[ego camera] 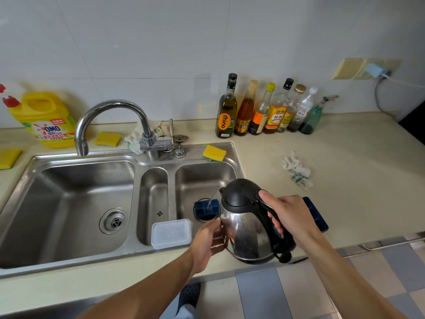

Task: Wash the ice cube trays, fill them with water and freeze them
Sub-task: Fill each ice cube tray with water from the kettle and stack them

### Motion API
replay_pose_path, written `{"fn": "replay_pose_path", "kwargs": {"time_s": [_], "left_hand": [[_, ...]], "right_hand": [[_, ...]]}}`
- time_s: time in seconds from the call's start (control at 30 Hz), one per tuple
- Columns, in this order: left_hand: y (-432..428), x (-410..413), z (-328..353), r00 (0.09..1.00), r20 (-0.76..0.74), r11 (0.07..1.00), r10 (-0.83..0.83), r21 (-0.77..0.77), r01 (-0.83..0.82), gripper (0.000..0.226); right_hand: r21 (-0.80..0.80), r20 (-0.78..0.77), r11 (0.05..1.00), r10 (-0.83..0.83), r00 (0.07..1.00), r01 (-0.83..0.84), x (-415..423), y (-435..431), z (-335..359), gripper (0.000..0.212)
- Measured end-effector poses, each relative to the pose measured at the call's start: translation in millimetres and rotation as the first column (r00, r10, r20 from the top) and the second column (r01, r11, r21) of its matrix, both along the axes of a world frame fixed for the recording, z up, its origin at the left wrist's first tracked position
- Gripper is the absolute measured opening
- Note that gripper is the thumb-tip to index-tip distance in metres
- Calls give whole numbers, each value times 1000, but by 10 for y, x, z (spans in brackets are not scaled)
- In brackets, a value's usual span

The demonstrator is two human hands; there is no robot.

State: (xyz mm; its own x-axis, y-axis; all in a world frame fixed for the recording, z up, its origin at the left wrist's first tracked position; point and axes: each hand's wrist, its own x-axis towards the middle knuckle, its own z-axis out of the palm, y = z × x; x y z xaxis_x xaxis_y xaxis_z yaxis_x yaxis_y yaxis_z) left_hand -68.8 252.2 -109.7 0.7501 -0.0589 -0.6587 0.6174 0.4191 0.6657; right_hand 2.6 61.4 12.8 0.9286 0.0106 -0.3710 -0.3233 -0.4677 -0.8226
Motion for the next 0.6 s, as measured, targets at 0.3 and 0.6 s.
{"fn": "replay_pose_path", "kwargs": {"time_s": [0.3, 0.6], "left_hand": [[74, -38, -28, 997, -37, 998, 62, 0, -62, 39], [97, -17, -22, 990, -81, 993, 117, 3, -117, 36]], "right_hand": [[9, -7, 1000, 24, 1000, -24, 5, 106, -7, 56], [17, -11, 999, 51, 999, -51, 43, 144, -24, 57]]}}
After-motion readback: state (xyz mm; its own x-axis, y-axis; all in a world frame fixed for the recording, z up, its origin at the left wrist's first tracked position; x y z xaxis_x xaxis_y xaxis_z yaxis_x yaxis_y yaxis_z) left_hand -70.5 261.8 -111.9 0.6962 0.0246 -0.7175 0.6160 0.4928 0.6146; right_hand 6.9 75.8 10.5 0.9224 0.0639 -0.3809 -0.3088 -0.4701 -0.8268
